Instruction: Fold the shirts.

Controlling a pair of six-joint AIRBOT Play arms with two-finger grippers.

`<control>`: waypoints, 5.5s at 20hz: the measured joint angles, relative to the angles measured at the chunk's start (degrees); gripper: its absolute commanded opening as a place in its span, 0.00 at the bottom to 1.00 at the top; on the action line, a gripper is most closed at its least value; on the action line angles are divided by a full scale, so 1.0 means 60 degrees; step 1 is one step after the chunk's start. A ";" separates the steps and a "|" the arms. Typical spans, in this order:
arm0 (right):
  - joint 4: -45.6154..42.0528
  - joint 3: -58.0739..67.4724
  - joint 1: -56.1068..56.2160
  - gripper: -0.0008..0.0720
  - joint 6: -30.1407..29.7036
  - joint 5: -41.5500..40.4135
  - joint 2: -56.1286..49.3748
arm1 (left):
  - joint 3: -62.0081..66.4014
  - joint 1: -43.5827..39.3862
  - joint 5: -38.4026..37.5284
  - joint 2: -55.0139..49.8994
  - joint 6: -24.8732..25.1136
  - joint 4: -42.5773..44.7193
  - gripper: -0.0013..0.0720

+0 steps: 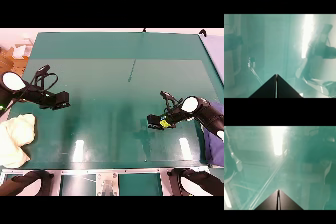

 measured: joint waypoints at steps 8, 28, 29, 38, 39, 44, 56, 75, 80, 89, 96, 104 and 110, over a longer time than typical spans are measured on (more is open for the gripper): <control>0.0000 0.0000 0.0000 0.03 0.0000 0.0000 0.0000 | 0.0000 0.0000 0.0000 0.0000 0.0000 0.0000 0.05; 0.0000 -0.0007 0.0000 0.03 0.0000 -0.0244 0.0000 | -0.1483 0.2572 -0.0801 0.0000 -0.2922 0.7734 1.00; 0.0004 -0.0007 0.0000 0.03 0.0000 -0.0259 0.0000 | -0.1843 0.2714 -0.0572 0.0000 -0.2954 0.7807 1.00; 0.0004 -0.0007 0.0000 0.03 0.0000 -0.0288 0.0000 | -0.3122 0.3789 0.0659 -0.0058 -0.2736 0.7978 0.04; 0.0004 -0.0007 0.0000 0.03 0.0000 -0.0284 0.0000 | -0.2889 0.3814 0.0678 -0.0055 -0.2616 0.7894 0.04; 0.0004 -0.0007 0.0000 0.03 0.0000 -0.0284 0.0000 | -0.1464 0.3759 0.0204 -0.0058 -0.1606 0.6615 0.04; -0.0025 0.0437 -0.0306 0.03 0.0000 0.0084 0.0011 | 0.3512 -0.3071 0.0525 -0.1188 -0.0517 0.2244 0.04; 0.1388 0.1803 -0.1410 0.54 -0.1279 0.0656 -0.0903 | 0.3985 -0.0488 -0.1581 -0.2940 0.0331 0.0379 0.87; 0.2994 0.1898 -0.1253 0.54 -0.2302 -0.0164 -0.2736 | 0.0994 0.0696 -0.1399 -0.2699 0.0408 0.0845 0.87; 0.4586 0.3289 -0.0222 0.52 -0.3333 -0.0554 -0.5082 | -0.1133 0.1206 0.1144 -0.3767 0.2393 -0.3497 0.55; 0.5027 0.3748 -0.0069 0.03 -0.3486 -0.0645 -0.5508 | -0.1275 0.0976 0.1581 -0.4229 0.3381 -0.4623 0.04; 0.4575 0.4462 -0.0721 0.03 -0.3654 -0.0328 -0.5362 | 0.0117 0.0940 0.0696 -0.3308 0.2452 -0.2302 0.04; 0.3144 0.5246 -0.1585 0.03 -0.3184 -0.0674 -0.3734 | 0.1512 0.0936 -0.0492 -0.2830 0.1712 0.0029 0.04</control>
